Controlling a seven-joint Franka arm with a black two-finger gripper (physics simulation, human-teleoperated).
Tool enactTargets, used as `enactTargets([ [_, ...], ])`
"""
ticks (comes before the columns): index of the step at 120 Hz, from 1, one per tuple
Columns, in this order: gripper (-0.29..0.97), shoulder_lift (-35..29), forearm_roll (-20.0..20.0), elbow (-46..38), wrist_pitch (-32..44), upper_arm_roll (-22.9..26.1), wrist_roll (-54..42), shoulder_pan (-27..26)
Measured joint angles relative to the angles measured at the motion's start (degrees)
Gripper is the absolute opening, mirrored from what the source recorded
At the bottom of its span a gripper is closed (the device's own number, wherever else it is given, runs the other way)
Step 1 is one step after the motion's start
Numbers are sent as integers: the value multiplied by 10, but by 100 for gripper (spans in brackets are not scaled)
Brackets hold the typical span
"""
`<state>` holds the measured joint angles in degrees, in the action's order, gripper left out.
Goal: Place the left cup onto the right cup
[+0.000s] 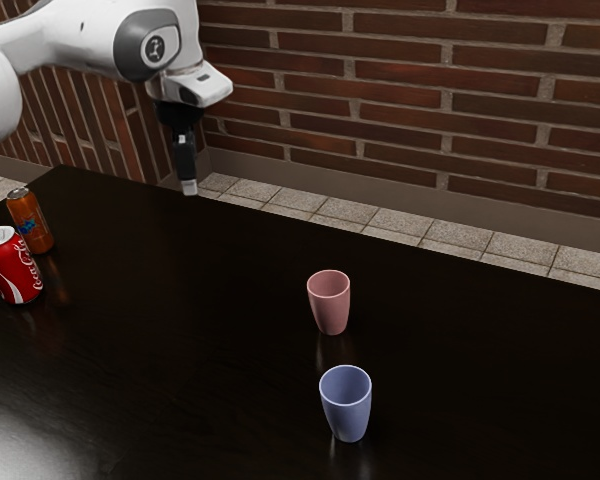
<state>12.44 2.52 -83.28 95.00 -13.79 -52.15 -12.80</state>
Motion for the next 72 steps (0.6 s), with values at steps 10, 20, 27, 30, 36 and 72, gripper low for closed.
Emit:
enactTargets([
  [10, 68, 2, -3, 6, -3, 1, -2, 0],
  [20, 68, 42, -5, 34, -2, 3, -8, -1],
  [27, 68, 76, -5, 63, 0, 2, -12, -8],
  [30, 68, 88, -5, 76, 0, 1, -15, -11],
  [36, 68, 111, -5, 101, 2, 0, -19, -19],
  [72, 68, 179, -8, 105, 46, 8, -38, -75],
])
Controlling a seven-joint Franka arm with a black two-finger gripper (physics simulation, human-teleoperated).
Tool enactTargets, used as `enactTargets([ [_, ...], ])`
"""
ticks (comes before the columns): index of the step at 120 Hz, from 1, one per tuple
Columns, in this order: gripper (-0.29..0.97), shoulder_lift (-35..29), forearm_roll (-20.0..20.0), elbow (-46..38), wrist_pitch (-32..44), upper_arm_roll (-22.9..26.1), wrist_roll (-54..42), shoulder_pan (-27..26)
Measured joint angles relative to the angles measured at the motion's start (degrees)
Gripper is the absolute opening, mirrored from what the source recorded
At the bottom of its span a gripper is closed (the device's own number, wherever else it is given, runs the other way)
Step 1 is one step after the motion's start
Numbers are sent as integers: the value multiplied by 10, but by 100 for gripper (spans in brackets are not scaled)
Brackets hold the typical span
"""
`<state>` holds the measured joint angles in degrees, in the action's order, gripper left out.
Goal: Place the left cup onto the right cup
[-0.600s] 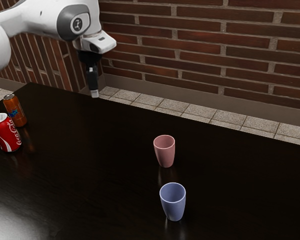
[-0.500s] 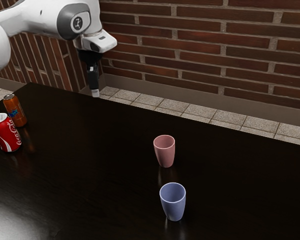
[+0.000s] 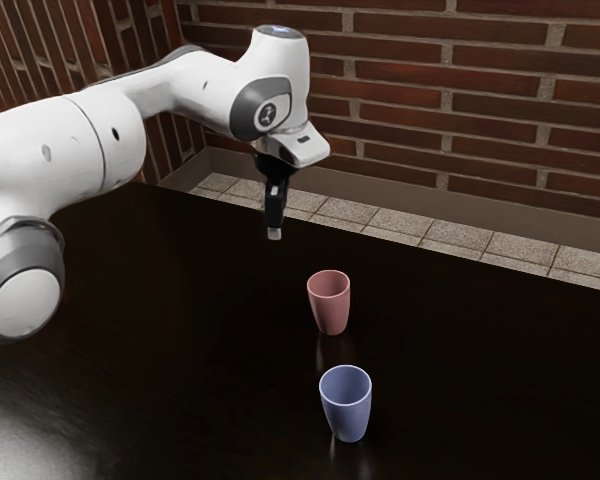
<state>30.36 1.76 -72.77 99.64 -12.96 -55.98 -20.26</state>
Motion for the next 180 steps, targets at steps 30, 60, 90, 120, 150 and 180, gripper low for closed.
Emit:
enactTargets([
  [30, 68, 48, 4, -4, 61, 9, -12, 0],
  [60, 68, 91, 3, 16, 128, 15, -31, -3],
  [90, 68, 101, 4, 16, 168, 17, -43, -11],
  [120, 68, 113, -19, 1, 182, 24, -45, -13],
  [150, 30, 103, -55, -30, 182, 23, -36, -6],
  [180, -1, 96, -59, -36, 180, 23, -25, -9],
])
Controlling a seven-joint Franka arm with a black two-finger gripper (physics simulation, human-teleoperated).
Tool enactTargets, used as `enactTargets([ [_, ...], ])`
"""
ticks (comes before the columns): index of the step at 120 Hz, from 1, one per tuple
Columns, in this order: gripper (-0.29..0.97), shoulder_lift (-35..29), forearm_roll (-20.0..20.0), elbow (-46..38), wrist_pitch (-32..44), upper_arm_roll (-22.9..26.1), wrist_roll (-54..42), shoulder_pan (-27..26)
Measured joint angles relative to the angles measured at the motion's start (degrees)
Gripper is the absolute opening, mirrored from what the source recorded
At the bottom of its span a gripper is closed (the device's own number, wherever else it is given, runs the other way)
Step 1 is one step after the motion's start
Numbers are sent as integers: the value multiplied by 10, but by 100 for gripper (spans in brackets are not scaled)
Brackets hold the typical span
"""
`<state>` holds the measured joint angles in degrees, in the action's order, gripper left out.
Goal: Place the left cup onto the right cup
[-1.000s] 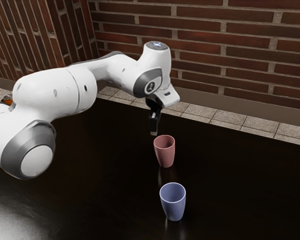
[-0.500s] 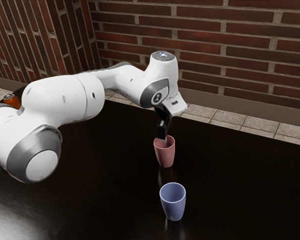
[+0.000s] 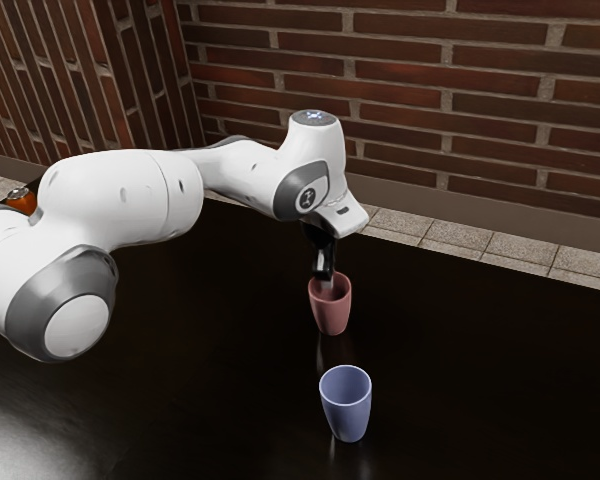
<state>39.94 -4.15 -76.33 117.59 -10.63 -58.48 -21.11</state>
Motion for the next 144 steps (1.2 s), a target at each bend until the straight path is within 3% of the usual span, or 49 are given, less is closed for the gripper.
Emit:
enactTargets([
  [29, -8, -3, 1, -9, 0, 4, 15, 5],
  [57, -10, -49, 7, -18, -11, 4, 29, 1],
  [116, -11, -109, 9, 11, -46, -4, 48, -96],
  [144, -11, -150, 7, -13, -95, -1, 70, -114],
])
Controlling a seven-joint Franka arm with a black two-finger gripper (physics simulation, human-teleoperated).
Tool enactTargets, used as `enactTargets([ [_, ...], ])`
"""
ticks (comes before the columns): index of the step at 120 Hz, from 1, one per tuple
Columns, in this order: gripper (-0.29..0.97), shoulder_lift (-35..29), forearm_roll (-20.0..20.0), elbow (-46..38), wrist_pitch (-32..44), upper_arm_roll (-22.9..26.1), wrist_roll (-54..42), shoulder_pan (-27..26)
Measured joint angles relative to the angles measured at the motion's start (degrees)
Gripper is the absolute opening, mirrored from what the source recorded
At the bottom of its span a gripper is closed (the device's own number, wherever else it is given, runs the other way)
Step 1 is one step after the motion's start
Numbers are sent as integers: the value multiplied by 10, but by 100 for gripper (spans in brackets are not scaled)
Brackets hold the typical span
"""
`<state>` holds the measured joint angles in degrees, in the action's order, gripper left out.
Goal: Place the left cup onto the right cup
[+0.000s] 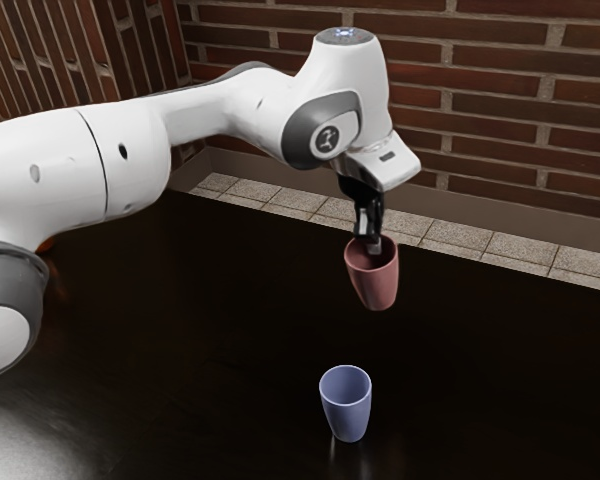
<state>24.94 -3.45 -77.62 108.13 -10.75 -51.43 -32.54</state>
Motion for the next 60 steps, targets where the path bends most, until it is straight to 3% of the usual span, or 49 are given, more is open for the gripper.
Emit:
enactTargets([
  [60, -11, -32, -14, -58, -61, 4, 52, -28],
])
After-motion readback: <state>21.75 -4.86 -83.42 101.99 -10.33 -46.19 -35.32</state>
